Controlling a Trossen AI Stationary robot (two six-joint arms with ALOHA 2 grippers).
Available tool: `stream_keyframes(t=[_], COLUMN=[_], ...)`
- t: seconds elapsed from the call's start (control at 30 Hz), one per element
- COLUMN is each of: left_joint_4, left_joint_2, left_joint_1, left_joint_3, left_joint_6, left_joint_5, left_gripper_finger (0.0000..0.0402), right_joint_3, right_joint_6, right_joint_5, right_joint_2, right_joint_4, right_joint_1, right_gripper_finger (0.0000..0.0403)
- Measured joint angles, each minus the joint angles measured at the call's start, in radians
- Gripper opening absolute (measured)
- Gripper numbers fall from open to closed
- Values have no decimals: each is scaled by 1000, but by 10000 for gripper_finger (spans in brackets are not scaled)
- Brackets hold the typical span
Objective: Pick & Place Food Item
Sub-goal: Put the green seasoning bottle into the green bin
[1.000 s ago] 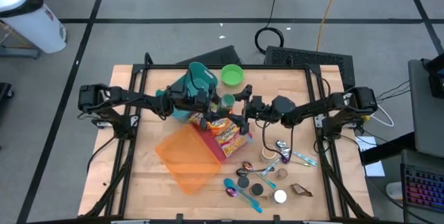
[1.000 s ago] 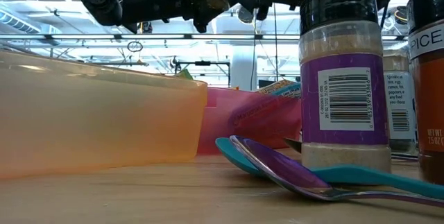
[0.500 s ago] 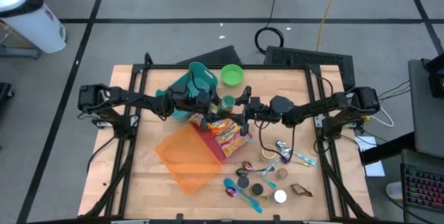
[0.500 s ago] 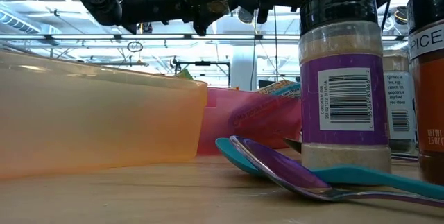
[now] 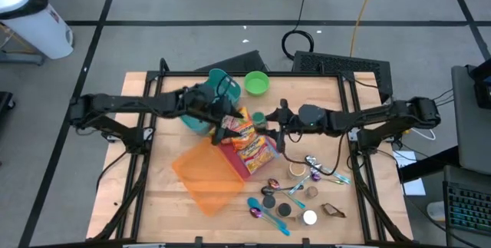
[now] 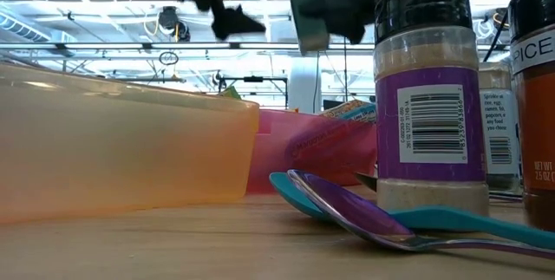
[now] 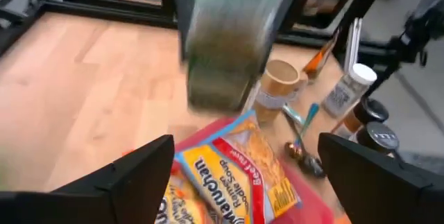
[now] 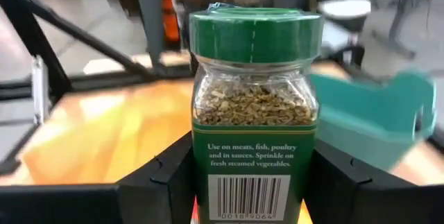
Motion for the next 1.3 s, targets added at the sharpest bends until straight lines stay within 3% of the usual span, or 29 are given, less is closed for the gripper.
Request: stream_keyframes(t=[0.2, 0.33, 0.57, 0.9, 1.0, 1.17, 1.3], left_joint_4=[-296, -314, -272, -226, -228, -224, -220], left_joint_2=[90, 161, 237, 254, 255, 255, 245], left_joint_1=[-24, -40, -44, -42, -42, -42, -39], left_joint_3=[283, 351, 361, 361, 361, 361, 360], left_joint_6=[99, 140, 173, 206, 202, 193, 188], left_joint_5=[-66, -71, -141, -107, -86, -58, -53], left_gripper_finger=[338, 337, 337, 335, 308, 208, 206], right_joint_3=[-1, 0, 0, 0, 0, 0, 0], right_joint_6=[24, 17, 17, 9, 9, 9, 10], right_joint_5=[-1, 0, -2, -1, -1, -1, 0], right_joint_2=[48, 66, 67, 67, 67, 67, 67], right_joint_4=[-9, 21, 24, 13, 10, 9, 13], right_joint_1=[12, 19, 28, 31, 32, 31, 31], right_gripper_finger=[186, 186, 186, 186, 186, 186, 186])
